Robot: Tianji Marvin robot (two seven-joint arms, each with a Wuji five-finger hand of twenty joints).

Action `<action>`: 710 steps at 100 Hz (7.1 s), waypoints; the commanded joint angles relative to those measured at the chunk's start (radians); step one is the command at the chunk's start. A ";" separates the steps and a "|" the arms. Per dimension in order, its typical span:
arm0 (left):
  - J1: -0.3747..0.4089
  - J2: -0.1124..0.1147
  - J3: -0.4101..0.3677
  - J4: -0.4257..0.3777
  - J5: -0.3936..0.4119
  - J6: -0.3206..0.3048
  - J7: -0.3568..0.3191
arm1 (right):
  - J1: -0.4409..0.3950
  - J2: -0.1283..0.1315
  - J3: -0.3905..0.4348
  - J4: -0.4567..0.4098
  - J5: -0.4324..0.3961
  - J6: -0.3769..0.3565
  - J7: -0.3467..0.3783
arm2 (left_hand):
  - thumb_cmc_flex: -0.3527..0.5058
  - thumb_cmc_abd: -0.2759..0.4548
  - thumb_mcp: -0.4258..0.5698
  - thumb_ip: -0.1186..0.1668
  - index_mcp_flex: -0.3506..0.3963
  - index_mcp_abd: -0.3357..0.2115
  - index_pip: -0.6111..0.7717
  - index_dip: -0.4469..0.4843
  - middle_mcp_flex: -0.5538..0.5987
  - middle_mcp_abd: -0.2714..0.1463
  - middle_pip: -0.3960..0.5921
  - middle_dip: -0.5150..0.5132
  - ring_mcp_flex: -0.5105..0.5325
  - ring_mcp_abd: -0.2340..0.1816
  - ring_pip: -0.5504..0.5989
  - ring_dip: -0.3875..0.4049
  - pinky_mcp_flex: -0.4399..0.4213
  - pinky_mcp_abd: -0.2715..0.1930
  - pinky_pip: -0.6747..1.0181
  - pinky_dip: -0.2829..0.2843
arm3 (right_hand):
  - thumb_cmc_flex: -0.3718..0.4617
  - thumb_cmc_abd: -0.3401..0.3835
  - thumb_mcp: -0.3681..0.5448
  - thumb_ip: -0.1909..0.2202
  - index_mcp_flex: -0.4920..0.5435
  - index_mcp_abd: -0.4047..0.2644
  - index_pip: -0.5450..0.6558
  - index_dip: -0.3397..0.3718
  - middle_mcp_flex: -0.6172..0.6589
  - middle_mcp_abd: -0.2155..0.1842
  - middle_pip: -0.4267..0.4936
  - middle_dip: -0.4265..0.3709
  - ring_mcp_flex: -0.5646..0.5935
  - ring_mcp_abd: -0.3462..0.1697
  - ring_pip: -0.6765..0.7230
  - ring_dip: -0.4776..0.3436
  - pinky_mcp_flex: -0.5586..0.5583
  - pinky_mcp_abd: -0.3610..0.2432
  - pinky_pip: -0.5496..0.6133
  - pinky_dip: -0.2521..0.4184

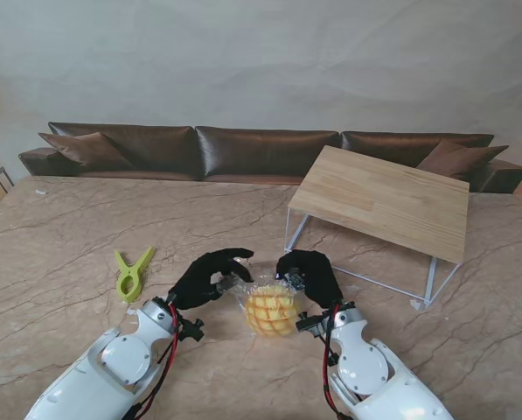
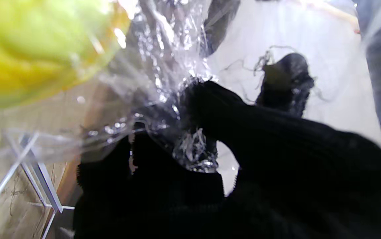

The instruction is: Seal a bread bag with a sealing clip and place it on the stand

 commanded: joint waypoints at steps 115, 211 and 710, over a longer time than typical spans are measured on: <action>0.012 0.070 -0.056 -0.225 0.012 0.390 -0.267 | 0.009 -0.011 -0.004 0.035 -0.307 -0.066 -0.172 | -0.608 0.215 -0.696 0.124 -0.463 0.342 -0.376 -0.145 -0.155 0.033 -0.071 -0.044 -0.305 0.000 -0.095 -0.188 -0.250 -0.028 -0.297 -0.011 | 0.115 0.062 0.088 0.027 0.066 -0.022 0.156 0.093 0.017 -0.137 0.169 0.100 -0.001 -0.010 0.031 0.059 -0.015 -0.024 -0.041 0.044; 0.019 0.032 0.020 -0.149 0.159 0.353 -0.050 | -0.158 0.090 0.169 -0.219 -0.354 0.075 0.094 | -0.267 0.000 -0.090 -0.028 -0.187 0.036 0.338 0.053 0.568 -0.152 0.176 0.665 0.092 0.008 0.331 0.203 -0.066 0.003 0.012 0.087 | -0.240 -0.147 0.209 -0.019 -0.305 -0.012 -0.011 -0.175 -0.251 -0.121 -0.105 -0.217 -0.336 -0.076 -0.532 -0.232 -0.297 -0.066 -0.340 0.004; 0.140 0.164 -0.426 0.054 1.007 0.285 0.194 | 0.049 0.053 -0.068 -0.102 -0.242 0.330 0.112 | -0.702 -0.186 -0.009 0.013 -0.530 0.198 -0.346 -0.135 -0.257 -0.095 -0.053 -0.035 -0.575 -0.228 -0.197 -0.280 -0.335 -0.298 -0.565 -0.173 | -0.180 -0.044 0.046 -0.009 -0.260 -0.011 0.115 -0.083 0.188 -0.034 0.037 -0.134 0.076 -0.010 -0.090 -0.061 0.127 -0.085 0.094 0.061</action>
